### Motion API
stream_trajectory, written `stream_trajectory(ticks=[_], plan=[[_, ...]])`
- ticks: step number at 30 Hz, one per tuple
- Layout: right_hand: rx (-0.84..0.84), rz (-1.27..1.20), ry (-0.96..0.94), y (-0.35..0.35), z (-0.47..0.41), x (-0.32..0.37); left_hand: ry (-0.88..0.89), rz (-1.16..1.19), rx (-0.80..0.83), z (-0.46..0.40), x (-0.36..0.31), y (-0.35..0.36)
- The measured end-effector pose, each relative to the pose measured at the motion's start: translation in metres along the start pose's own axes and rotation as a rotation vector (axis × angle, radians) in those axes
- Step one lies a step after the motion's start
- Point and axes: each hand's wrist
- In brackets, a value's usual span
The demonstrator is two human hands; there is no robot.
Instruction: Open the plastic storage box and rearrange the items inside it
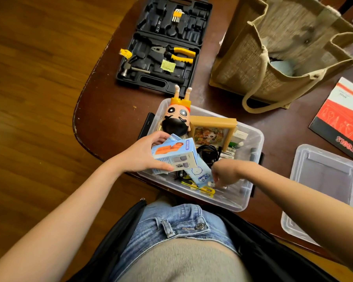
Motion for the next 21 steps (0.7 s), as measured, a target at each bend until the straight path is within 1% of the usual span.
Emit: stream_trajectory(ticks=[2, 4, 11, 13, 16, 19, 21], plan=[[0.011, 0.109, 0.067, 0.017, -0.003, 0.002, 0.005, 0.007, 0.000, 0.000, 0.000, 0.001], [-0.024, 0.132, 0.114, 0.028, -0.008, 0.005, 0.008, 0.013, 0.002, -0.001, 0.001, 0.001], [-0.231, 0.018, 0.299, 0.053, -0.017, 0.014, 0.006, 0.022, 0.006, 0.000, 0.002, 0.002], [-0.254, -0.019, 0.323, 0.052, -0.017, 0.016, 0.005, 0.026, 0.001, 0.000, 0.003, 0.002], [-0.210, -0.114, 0.330, 0.049, -0.018, 0.013, 0.001, 0.023, 0.003, 0.000, 0.003, 0.003], [-0.081, -0.250, 0.375, 0.045, -0.020, 0.011, -0.001, 0.028, 0.007, 0.000, 0.004, 0.002], [0.033, -0.194, 0.350, 0.043, -0.019, 0.016, 0.000, 0.028, 0.006, 0.000, 0.003, 0.002]])
Point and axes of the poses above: each hand's wrist, its own z-axis away from the middle knuckle, its own y-axis out of the palm, x = y × z, and after that the axes turned 1 degree about y, right-handed
